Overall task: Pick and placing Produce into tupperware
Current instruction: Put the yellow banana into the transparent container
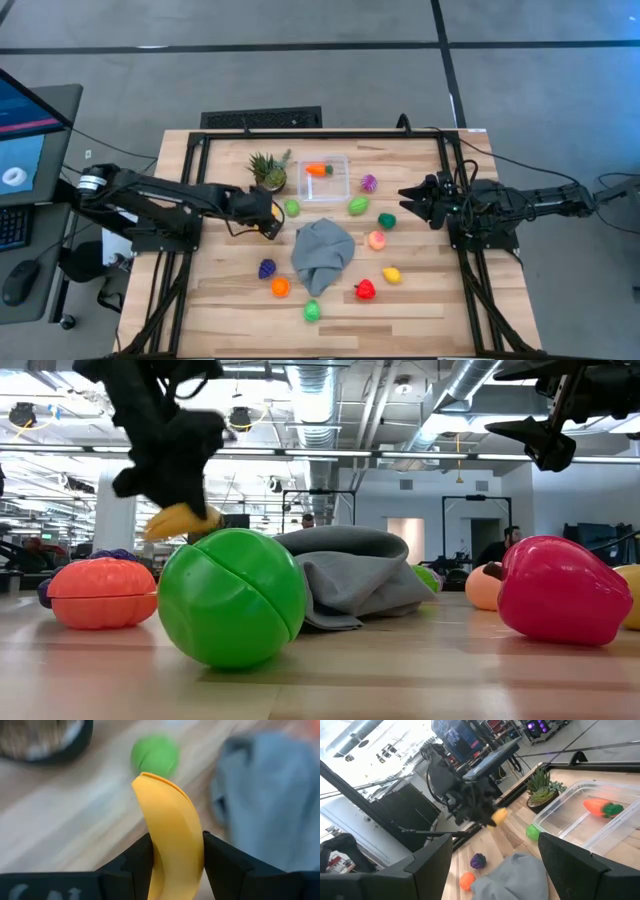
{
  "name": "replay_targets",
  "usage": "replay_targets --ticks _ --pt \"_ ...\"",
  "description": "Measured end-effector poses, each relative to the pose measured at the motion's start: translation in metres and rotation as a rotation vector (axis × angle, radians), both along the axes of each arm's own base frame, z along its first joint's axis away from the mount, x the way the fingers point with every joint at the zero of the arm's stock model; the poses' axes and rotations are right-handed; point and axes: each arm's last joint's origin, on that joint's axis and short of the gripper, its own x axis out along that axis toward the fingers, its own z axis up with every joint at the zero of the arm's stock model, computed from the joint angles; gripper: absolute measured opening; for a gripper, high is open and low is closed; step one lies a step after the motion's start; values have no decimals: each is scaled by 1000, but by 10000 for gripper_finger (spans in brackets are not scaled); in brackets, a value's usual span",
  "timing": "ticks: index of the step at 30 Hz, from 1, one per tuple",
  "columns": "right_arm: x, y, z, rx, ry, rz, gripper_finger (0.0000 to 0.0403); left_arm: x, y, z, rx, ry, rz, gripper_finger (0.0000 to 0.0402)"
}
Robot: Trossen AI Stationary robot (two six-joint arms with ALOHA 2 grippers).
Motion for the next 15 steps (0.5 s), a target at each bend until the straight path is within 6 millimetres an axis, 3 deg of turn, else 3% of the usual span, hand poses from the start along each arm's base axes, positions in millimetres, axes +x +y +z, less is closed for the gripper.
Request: replay_targets --ticks 7,15 --pt "1 0 0 0 4 0 317 -7 3 30 112 -203 6 144" --pt "1 0 0 -1 4 -16 317 -5 4 45 199 -325 -22 144"
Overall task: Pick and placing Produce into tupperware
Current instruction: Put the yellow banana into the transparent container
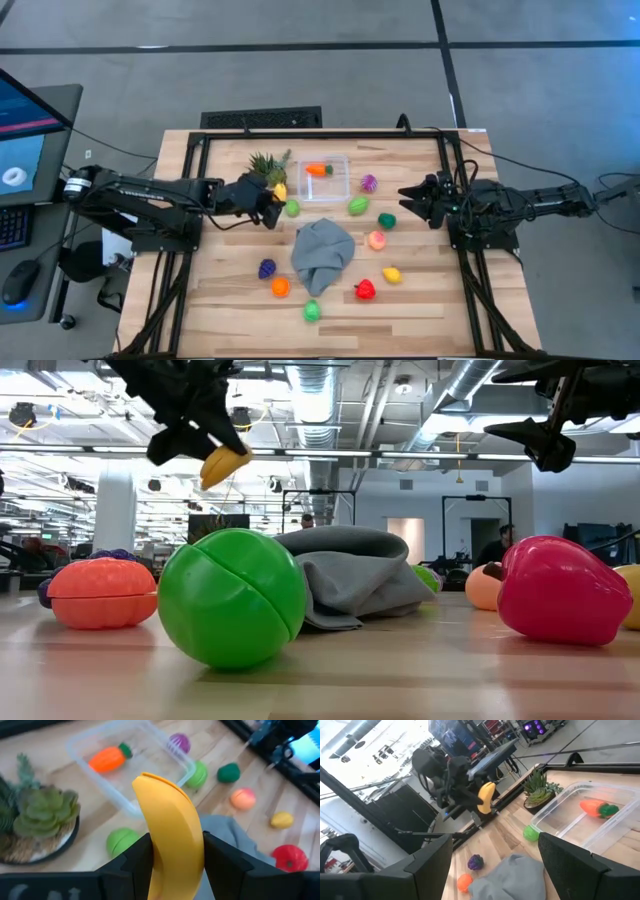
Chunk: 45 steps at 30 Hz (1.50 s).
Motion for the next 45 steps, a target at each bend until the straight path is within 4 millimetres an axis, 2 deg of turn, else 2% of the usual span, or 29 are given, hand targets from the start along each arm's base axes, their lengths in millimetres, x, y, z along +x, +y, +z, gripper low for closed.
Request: replay_targets --ticks 19,31,37,45 --pt "0 -1 -1 -10 9 -25 317 10 2 17 148 -160 2 144" --pt "0 -1 -1 -10 9 -26 317 15 3 21 238 -192 -20 144" --pt "0 -1 -1 -10 8 -26 317 25 7 17 289 -192 8 144" --pt "0 -1 -1 -10 6 -27 317 51 20 -3 282 -194 22 144"
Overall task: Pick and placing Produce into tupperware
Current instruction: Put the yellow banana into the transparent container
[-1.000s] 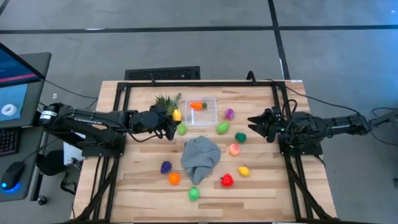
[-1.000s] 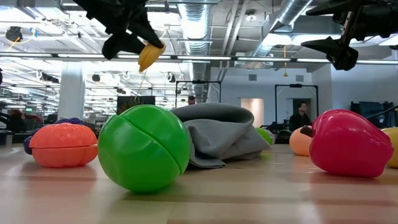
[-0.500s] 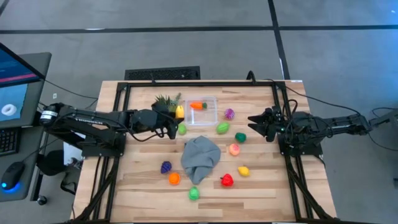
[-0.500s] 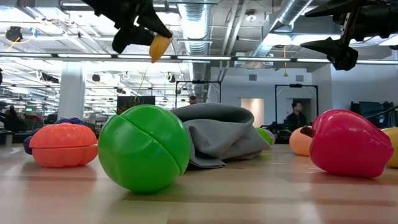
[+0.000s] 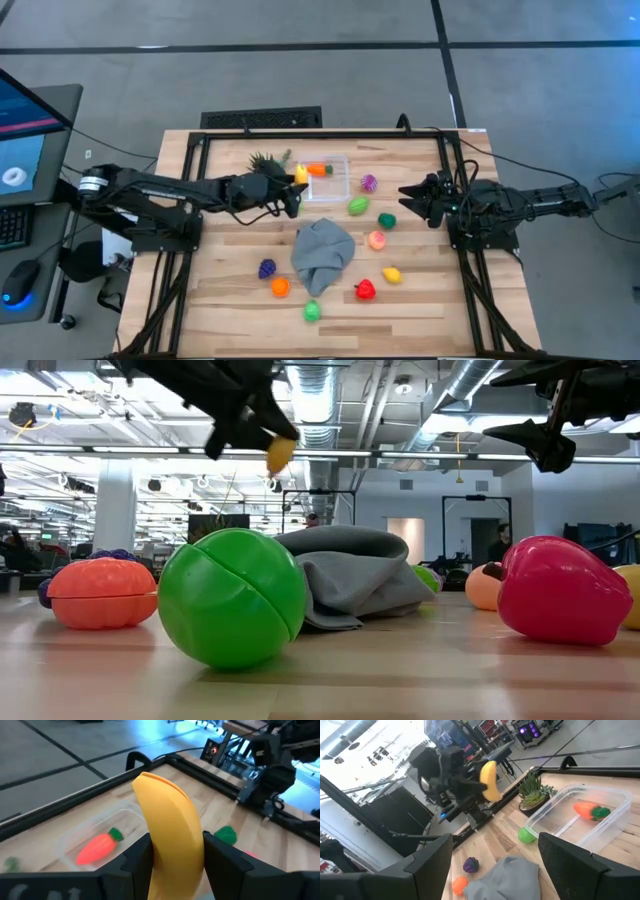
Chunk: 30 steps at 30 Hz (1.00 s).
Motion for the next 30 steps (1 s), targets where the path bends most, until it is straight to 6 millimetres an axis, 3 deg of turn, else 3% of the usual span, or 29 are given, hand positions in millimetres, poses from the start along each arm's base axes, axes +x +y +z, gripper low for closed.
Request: replay_targets --ticks 12,30 --pt "0 0 0 5 1 -1 317 36 26 -38 -70 -43 -37 144" --pt "0 -2 -2 -7 18 -53 317 29 76 -42 -36 -37 3 144"
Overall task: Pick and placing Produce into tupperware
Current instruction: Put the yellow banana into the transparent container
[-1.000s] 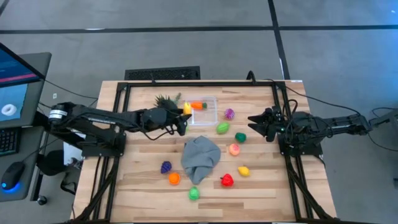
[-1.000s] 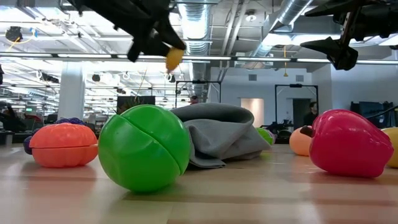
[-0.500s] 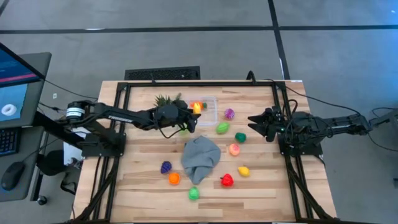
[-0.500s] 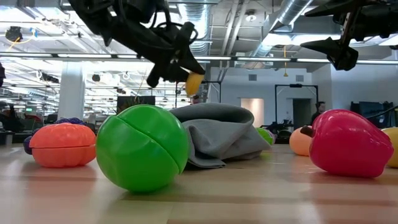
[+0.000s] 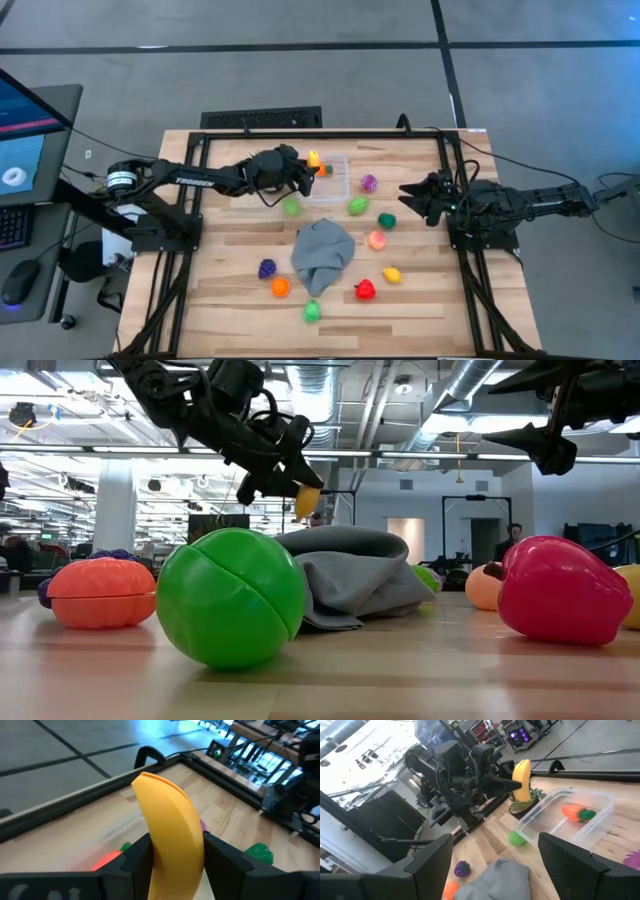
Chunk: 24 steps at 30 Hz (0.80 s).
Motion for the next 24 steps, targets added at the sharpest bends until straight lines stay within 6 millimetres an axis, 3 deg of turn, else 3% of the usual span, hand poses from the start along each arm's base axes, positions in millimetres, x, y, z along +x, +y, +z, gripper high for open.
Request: replay_targets --ticks 7,13,24 --pt "0 -3 0 -1 2 -25 317 5 19 12 16 21 -56 144" --pt "0 -5 0 2 -2 -40 317 26 36 22 57 101 -115 144" --pt "5 0 -3 24 25 -8 317 58 60 2 3 362 -243 144"
